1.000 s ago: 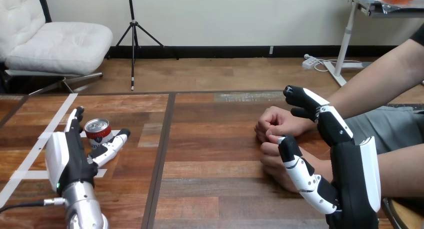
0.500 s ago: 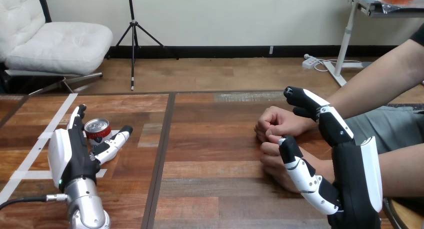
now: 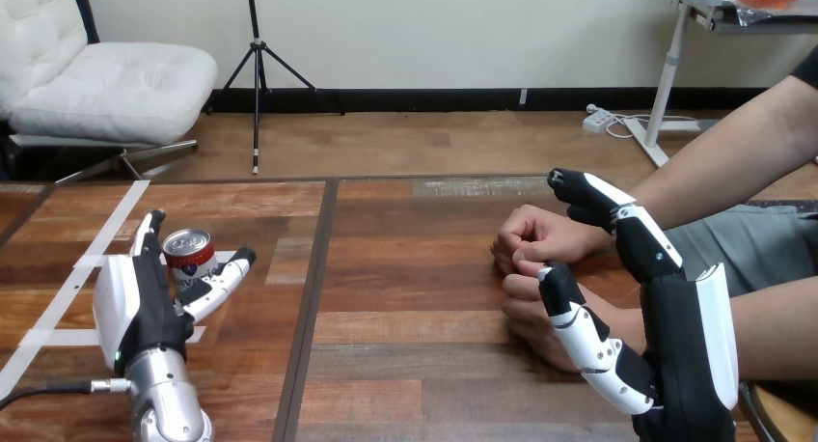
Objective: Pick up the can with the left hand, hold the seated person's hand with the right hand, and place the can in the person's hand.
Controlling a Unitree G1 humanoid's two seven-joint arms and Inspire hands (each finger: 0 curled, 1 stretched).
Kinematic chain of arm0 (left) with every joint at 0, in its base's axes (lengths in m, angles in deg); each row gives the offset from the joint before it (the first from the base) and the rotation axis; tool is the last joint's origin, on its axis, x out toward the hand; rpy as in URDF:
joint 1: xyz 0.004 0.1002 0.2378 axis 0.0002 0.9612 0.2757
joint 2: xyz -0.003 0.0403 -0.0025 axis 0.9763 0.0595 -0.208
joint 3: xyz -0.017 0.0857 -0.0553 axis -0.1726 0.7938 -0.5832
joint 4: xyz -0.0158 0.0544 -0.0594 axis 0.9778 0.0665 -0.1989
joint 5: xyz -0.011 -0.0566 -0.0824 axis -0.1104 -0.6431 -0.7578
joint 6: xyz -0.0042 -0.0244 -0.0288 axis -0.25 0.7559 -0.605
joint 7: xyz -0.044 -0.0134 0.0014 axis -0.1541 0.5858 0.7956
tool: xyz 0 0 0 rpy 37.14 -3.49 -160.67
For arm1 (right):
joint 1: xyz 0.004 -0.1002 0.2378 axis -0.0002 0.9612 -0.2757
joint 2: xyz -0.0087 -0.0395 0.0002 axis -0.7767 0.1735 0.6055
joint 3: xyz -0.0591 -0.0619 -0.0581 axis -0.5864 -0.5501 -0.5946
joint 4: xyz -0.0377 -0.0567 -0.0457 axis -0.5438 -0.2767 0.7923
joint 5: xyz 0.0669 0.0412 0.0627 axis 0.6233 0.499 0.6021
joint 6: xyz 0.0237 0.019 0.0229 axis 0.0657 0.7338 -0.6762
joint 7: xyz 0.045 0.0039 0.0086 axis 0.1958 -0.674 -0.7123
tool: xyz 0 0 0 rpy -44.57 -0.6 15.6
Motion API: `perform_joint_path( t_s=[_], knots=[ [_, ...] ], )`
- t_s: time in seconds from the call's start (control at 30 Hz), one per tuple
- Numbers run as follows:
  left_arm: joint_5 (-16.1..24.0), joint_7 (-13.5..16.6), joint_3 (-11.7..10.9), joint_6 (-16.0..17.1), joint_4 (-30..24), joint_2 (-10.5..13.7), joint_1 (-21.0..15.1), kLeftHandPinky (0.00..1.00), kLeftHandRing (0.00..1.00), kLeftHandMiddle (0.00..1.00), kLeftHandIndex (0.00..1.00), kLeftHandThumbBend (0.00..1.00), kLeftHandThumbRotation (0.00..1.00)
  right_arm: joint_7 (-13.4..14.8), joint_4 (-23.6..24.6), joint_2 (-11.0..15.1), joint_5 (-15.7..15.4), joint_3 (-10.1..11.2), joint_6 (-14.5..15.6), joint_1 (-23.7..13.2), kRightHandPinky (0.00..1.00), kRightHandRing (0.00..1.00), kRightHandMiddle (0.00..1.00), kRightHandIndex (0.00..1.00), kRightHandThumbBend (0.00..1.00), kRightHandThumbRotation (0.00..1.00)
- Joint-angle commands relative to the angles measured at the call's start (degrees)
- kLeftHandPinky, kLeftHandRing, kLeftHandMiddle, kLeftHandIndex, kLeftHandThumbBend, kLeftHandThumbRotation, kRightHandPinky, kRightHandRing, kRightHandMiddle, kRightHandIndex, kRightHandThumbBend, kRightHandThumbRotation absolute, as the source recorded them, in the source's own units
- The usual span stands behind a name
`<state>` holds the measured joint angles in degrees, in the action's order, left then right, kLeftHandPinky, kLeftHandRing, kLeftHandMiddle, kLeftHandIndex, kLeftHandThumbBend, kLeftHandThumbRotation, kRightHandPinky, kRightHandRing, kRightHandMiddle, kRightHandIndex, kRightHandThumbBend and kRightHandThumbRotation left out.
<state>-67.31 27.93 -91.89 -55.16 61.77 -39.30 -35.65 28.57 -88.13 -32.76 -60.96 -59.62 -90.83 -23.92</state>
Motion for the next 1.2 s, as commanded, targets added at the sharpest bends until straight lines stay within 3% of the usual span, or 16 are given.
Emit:
perform_joint_path(
  t_s=[0.0,1.17],
  knots=[
    [0.49,0.60,0.98,0.90,0.79,1.93,-5.01,0.80,0.88,0.92,0.91,0.81,0.38,0.44,0.49,0.10,0.34,0.68,-0.93,-3.20,0.76,0.80,0.80,0.78,0.43,0.63],
    [1.48,2.20,3.62,0.03,6.39,3.03,-7.84,0.74,0.84,0.89,0.88,0.83,0.39,-0.11,0.86,0.65,-0.08,1.16,-0.61,-2.91,0.80,0.81,0.80,0.77,0.46,0.66]
  ],
)
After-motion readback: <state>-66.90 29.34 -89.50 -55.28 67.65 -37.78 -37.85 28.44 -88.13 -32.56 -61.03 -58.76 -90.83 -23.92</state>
